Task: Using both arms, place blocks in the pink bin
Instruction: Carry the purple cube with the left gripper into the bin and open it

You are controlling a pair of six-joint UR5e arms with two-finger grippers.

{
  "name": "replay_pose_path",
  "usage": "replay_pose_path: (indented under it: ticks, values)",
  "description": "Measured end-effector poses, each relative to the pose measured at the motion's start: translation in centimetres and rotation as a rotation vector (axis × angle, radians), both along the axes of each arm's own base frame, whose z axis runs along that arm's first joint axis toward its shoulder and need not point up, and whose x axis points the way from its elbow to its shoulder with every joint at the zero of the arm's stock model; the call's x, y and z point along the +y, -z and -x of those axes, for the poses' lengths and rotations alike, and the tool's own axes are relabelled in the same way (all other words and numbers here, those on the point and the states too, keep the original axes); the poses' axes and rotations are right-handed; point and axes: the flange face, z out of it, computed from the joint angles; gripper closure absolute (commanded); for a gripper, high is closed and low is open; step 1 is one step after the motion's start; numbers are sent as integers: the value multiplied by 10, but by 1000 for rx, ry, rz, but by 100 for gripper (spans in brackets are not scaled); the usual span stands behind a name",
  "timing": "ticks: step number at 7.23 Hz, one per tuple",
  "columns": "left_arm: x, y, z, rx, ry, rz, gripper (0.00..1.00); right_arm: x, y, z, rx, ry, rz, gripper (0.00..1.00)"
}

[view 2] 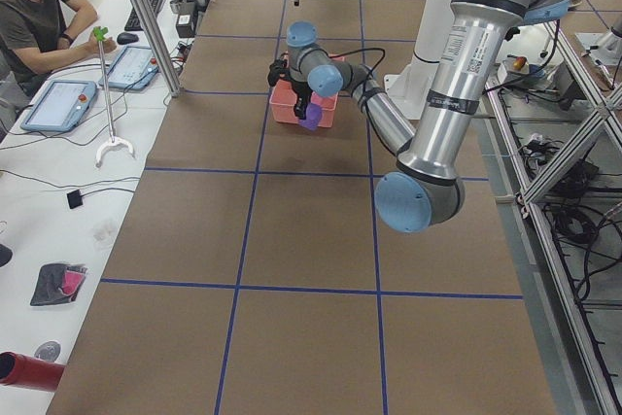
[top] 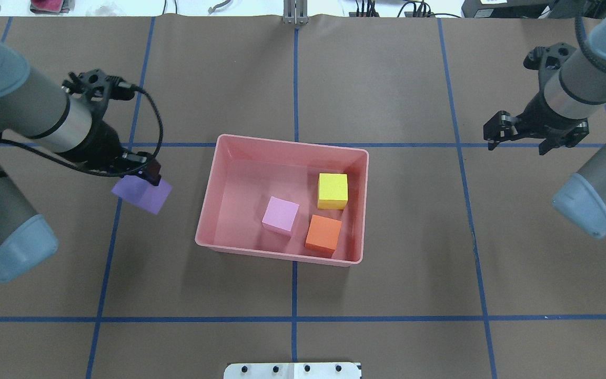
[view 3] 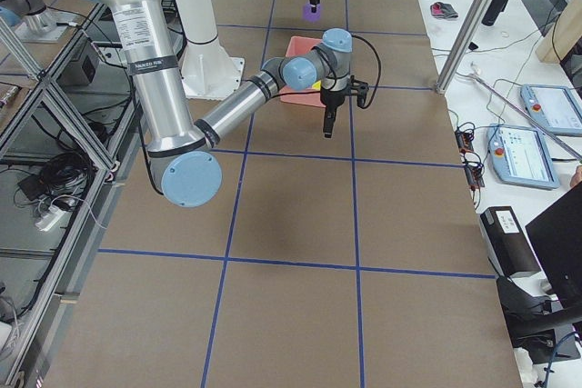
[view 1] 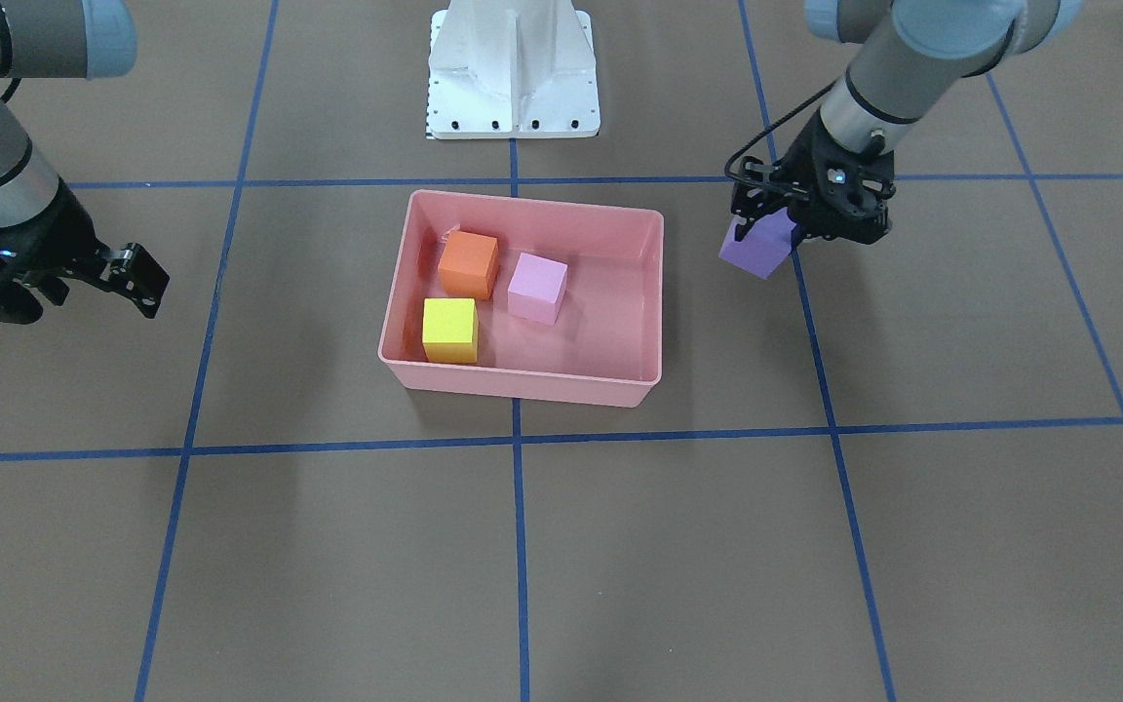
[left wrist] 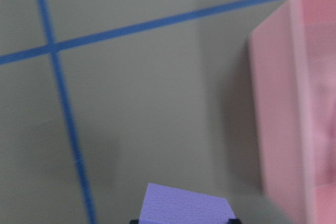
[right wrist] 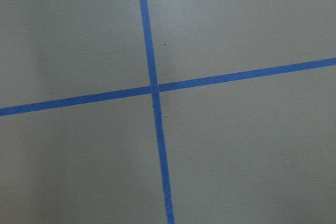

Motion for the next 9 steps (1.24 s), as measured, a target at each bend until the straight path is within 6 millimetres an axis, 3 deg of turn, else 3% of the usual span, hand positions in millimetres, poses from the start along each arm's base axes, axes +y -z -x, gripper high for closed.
replay_pose_path:
  ticks: [1, 2, 3, 5, 9]
  values:
    - [-2, 40, -22, 7, 9, 32, 100, 0, -11, -11, 9, 10, -1, 0]
    - [-5, 64, -51, -1, 14, 55, 100, 1, -19, -16, 16, 17, 1, 0]
    - [-4, 74, -81, -22, 19, 64, 100, 2, -23, -19, 20, 22, 2, 0]
    - [1, 71, -119, -57, 24, 73, 100, 3, -26, -20, 23, 26, 3, 0]
    - [4, 47, -161, -92, 22, 73, 96, 2, -32, -19, 30, 27, 12, 0]
